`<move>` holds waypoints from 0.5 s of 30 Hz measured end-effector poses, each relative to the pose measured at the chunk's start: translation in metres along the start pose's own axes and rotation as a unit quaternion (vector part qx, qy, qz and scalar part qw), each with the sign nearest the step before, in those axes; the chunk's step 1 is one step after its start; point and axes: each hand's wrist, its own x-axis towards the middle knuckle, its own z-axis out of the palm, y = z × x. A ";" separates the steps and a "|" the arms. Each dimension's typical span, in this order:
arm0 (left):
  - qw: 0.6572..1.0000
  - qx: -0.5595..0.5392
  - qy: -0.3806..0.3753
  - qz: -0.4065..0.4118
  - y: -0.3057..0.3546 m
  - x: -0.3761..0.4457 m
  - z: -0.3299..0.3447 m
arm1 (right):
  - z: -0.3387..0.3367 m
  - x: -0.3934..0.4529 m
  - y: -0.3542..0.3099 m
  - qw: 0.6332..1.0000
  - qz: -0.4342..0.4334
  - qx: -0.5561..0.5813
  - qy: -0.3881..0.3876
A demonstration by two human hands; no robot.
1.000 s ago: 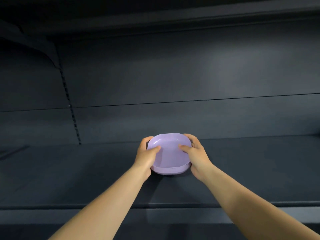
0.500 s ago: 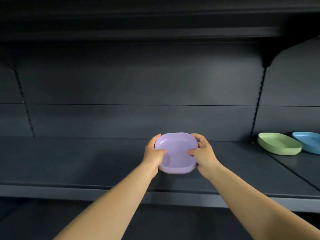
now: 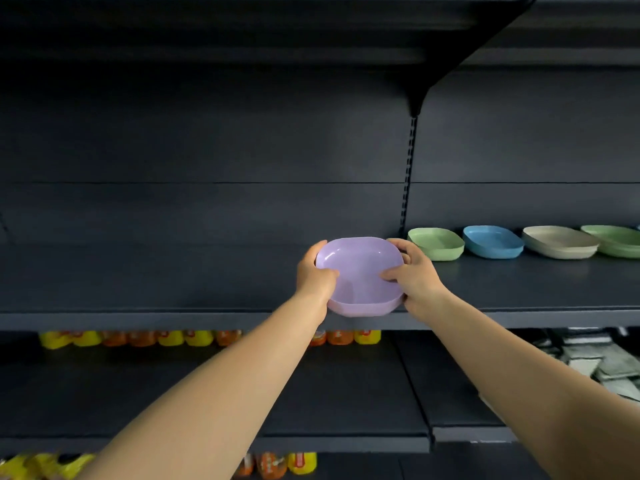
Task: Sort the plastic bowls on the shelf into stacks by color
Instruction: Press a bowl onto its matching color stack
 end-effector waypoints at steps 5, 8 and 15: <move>1.000 0.009 -0.012 -0.009 0.000 -0.024 0.067 | -0.073 -0.008 0.000 1.000 0.009 0.011 0.016; 1.000 0.014 -0.022 -0.007 0.002 -0.027 0.111 | -0.117 0.003 0.002 0.999 0.009 0.023 0.023; 0.999 0.010 -0.024 -0.030 -0.003 0.004 0.221 | -0.209 0.067 0.014 0.999 0.019 0.015 0.027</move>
